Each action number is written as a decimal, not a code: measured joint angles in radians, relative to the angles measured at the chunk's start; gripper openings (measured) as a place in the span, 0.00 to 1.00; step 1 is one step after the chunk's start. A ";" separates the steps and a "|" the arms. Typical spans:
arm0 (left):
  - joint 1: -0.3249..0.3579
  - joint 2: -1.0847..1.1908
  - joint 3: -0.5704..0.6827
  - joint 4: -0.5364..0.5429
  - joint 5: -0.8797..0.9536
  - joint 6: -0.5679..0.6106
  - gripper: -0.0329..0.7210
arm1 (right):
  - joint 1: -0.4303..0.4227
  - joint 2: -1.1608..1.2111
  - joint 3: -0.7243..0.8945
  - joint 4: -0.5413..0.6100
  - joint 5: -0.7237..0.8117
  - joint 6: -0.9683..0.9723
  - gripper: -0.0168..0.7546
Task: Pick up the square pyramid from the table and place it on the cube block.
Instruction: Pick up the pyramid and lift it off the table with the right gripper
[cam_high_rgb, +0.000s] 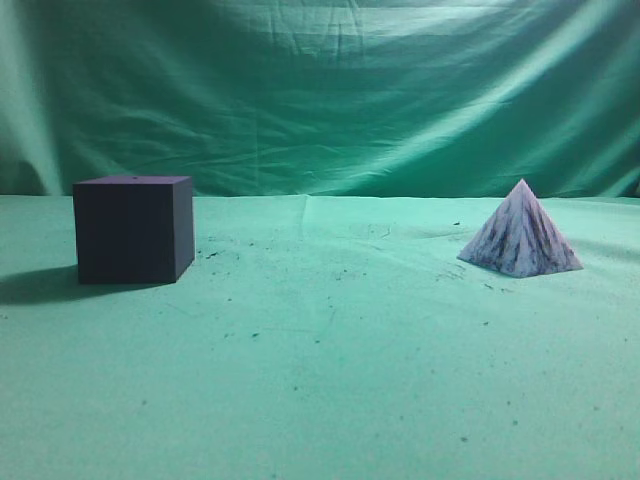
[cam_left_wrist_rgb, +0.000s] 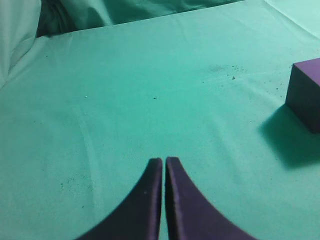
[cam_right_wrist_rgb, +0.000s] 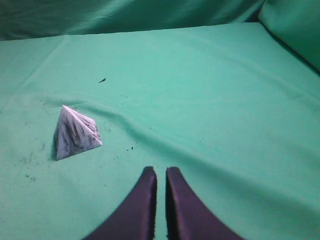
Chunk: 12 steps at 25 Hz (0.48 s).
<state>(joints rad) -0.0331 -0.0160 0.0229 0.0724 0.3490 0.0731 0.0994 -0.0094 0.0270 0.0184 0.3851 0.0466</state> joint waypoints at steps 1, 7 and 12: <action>0.000 0.000 0.000 0.000 0.000 0.000 0.04 | 0.000 0.000 0.000 0.000 0.000 0.000 0.10; 0.000 0.000 0.000 0.000 0.000 0.000 0.04 | 0.000 0.000 0.000 0.000 0.000 0.000 0.10; 0.000 0.000 0.000 0.000 0.000 0.000 0.04 | 0.000 0.000 0.000 0.000 0.000 0.000 0.10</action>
<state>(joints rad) -0.0331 -0.0160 0.0229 0.0724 0.3490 0.0731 0.0994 -0.0094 0.0270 0.0184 0.3851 0.0466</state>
